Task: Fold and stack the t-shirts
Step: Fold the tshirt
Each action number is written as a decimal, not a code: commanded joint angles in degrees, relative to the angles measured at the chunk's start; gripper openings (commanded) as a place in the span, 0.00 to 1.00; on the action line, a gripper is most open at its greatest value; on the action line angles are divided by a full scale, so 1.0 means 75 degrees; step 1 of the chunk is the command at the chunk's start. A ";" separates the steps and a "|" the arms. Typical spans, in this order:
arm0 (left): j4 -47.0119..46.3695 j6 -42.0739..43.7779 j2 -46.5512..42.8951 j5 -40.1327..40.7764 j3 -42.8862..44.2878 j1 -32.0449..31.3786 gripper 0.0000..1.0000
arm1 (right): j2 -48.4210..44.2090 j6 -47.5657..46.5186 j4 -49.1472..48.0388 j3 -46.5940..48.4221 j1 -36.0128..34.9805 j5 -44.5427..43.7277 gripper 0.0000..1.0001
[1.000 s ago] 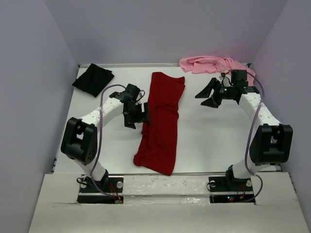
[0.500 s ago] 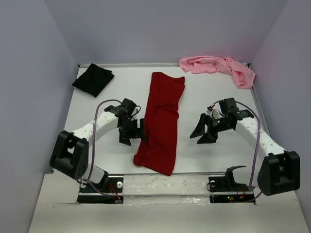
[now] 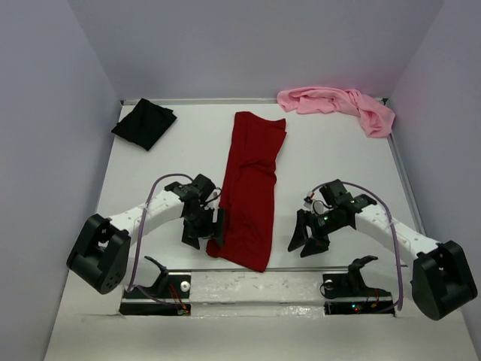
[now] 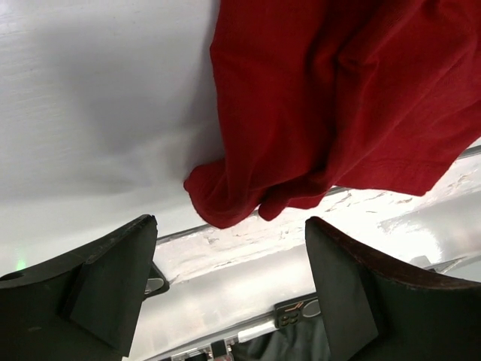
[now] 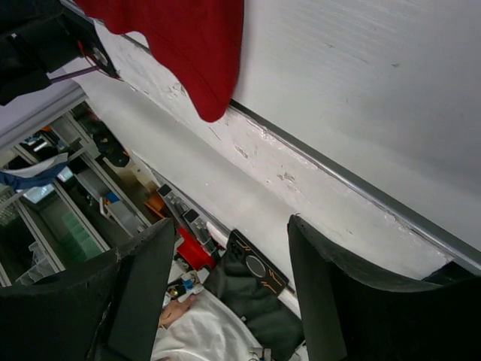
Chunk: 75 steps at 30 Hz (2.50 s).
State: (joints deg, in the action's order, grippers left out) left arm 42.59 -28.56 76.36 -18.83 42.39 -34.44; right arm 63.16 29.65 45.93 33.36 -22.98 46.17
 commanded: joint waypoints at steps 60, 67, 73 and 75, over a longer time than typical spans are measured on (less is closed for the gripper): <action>-0.1272 -0.0517 0.1280 0.0343 0.0688 -0.0916 0.52 | 0.3100 0.2082 -0.2750 0.1458 -0.3990 -0.3789 0.07; -0.1307 -0.0505 0.1327 0.0308 0.0711 -0.0963 0.32 | 0.3204 0.2035 -0.2562 0.1574 -0.3990 -0.3789 0.00; -0.1331 -0.0411 0.1397 0.0120 0.0606 -0.0975 0.03 | 0.3181 0.2082 -0.2059 0.1751 -0.3990 -0.3836 0.00; -0.1342 -0.0388 0.1514 0.0085 0.0594 -0.0975 0.00 | 0.3053 0.2128 -0.1976 0.1727 -0.3990 -0.3824 0.00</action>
State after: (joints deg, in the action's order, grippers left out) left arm 32.36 -32.16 86.63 -16.53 46.02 -41.32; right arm 87.77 44.84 28.10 44.53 -52.27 18.41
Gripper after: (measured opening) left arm 0.028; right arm 0.022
